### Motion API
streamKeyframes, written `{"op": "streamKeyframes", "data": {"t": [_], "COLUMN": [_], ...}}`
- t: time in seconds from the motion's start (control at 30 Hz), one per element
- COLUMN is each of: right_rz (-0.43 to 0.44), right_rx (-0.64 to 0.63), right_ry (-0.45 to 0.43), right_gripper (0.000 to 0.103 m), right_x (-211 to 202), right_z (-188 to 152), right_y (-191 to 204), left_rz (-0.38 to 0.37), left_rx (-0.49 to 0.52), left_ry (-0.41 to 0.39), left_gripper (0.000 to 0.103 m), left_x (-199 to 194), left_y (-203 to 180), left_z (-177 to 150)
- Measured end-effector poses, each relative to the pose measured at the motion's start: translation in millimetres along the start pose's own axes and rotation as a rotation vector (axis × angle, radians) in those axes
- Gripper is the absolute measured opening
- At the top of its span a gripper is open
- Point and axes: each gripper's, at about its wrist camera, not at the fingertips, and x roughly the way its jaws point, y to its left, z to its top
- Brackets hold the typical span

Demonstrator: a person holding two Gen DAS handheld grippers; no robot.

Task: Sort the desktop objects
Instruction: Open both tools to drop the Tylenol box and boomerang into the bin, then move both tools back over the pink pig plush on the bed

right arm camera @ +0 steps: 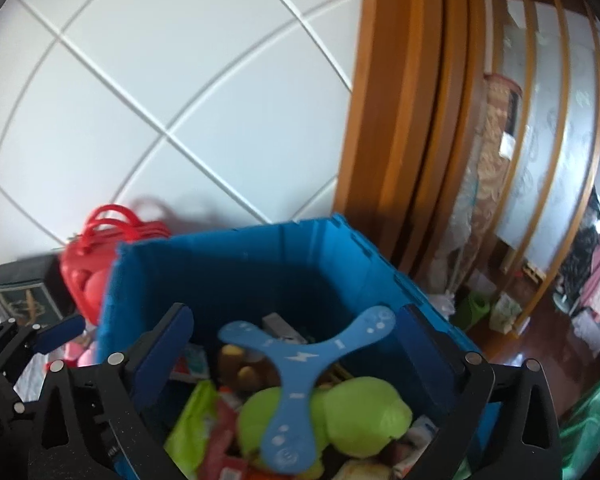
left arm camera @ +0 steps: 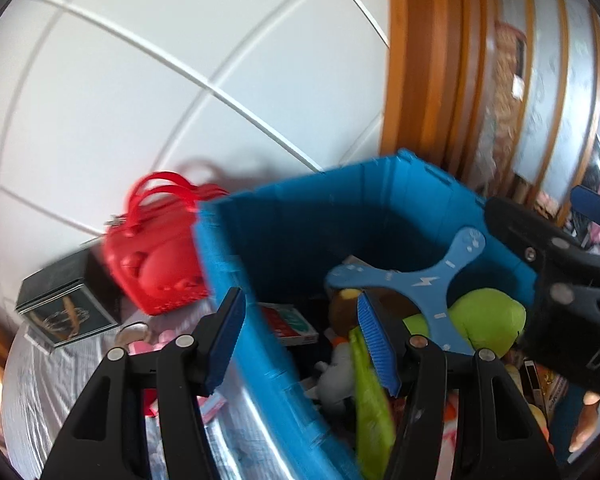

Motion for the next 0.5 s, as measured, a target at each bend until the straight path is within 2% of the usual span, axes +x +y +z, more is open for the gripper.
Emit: {"op": "streamKeyframes", "data": {"t": [0.13,0.27,0.37,0.43,0.5], "right_rz": [0.024,0.076,0.13,0.17,0.218], "right_rx": [-0.017,-0.046,-0.032,-0.008,0.014], "right_ry": [-0.031,-0.07,-0.09,-0.096,-0.111], "right_gripper": [0.103,0.103,0.103,0.103,0.103], "right_x": [-32.4,-65.8,-85.7,-98.6,-112.3], "right_z": [3.5,-3.1,-11.3,-18.9,-26.5], "right_y": [20.9,44.2,61.1,72.4,83.2], "left_rz": [0.003,0.07,0.081,0.076,0.113], "left_rx": [-0.061,-0.095,-0.134,-0.135,-0.117], "left_ry": [-0.043,-0.126,-0.169,-0.174,-0.185], "left_gripper": [0.058,0.058,0.058,0.058,0.058], "left_x": [-32.6,-63.4,-84.9,-94.2,-103.7], "left_y": [31.5,57.6,80.1,91.2,104.2], "left_z": [-11.5,-25.0,-36.4,-42.1,-49.3]}}
